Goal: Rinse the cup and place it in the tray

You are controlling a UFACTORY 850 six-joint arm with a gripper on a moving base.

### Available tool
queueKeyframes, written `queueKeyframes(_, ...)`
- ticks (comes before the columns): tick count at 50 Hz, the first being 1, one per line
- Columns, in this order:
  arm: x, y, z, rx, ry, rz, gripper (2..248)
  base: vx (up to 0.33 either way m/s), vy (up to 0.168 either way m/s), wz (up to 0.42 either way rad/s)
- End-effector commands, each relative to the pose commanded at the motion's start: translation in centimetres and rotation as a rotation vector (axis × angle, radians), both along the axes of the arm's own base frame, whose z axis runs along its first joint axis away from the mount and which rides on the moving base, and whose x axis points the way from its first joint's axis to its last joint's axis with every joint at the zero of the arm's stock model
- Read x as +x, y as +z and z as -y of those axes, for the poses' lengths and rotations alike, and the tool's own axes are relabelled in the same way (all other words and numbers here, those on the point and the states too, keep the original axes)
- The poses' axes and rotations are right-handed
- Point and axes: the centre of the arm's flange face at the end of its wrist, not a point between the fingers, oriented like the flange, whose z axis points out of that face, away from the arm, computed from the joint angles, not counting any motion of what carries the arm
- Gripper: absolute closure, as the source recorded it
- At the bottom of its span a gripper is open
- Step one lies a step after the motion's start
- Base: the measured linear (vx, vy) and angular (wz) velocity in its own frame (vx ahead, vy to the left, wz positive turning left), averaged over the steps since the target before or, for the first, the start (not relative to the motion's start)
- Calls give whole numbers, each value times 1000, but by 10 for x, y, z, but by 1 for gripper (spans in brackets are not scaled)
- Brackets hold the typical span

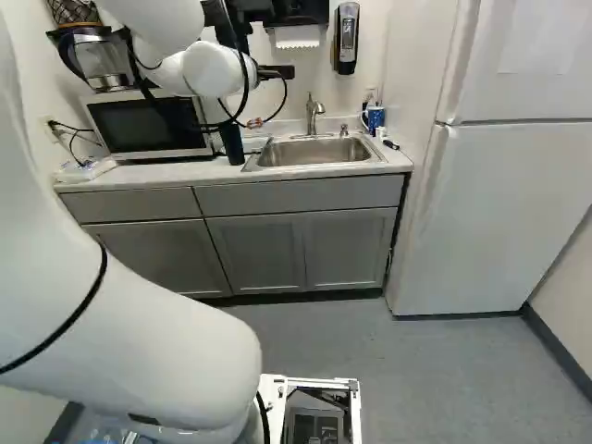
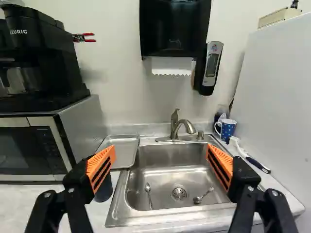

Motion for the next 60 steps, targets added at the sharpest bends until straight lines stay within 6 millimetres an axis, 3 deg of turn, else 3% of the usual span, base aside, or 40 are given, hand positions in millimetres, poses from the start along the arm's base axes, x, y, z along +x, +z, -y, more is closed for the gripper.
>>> queueKeyframes(60,0,0,0,0,0,0,3,0,0,0)
